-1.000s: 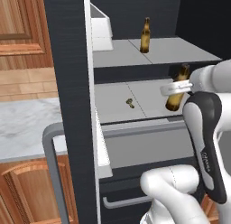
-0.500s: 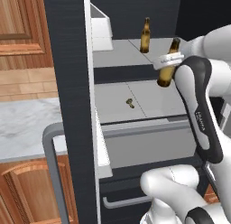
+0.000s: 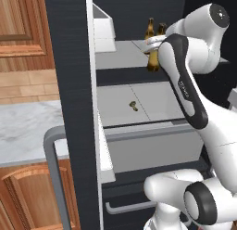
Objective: Place the beers on the top shelf of the fridge to keep them out of children's reach, and place the mushroom on lower shelves for easy access.
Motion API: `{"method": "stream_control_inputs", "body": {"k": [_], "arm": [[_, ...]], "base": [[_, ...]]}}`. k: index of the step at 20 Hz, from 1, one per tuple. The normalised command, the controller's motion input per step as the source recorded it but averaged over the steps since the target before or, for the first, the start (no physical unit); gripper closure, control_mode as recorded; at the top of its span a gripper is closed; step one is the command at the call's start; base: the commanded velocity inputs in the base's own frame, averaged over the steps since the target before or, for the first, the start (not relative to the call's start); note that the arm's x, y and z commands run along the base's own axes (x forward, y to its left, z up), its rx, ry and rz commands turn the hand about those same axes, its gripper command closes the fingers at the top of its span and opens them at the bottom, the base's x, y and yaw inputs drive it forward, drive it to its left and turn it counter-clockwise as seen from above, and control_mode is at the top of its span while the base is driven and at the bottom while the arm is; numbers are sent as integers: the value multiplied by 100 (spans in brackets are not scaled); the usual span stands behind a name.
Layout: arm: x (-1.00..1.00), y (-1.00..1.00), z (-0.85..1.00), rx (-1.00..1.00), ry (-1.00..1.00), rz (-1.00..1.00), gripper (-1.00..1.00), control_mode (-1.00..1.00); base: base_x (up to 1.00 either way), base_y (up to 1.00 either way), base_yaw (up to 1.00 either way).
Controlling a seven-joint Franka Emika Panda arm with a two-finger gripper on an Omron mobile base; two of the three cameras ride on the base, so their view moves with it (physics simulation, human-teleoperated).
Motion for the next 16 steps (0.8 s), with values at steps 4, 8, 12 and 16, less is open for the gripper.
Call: {"method": "stream_control_inputs", "body": {"k": [4, 8, 12, 16], "arm": [[81, 33, 0, -4, 7, 0, 100, -100], [81, 13, -15, -1, 6, 0, 100, -100], [66, 0, -45, -1, 2, 0, 100, -100], [58, 0, -50, -1, 0, 0, 100, -100]], "base": [[0, 0, 0], [0, 0, 0], [0, 0, 0], [0, 0, 0]]}}
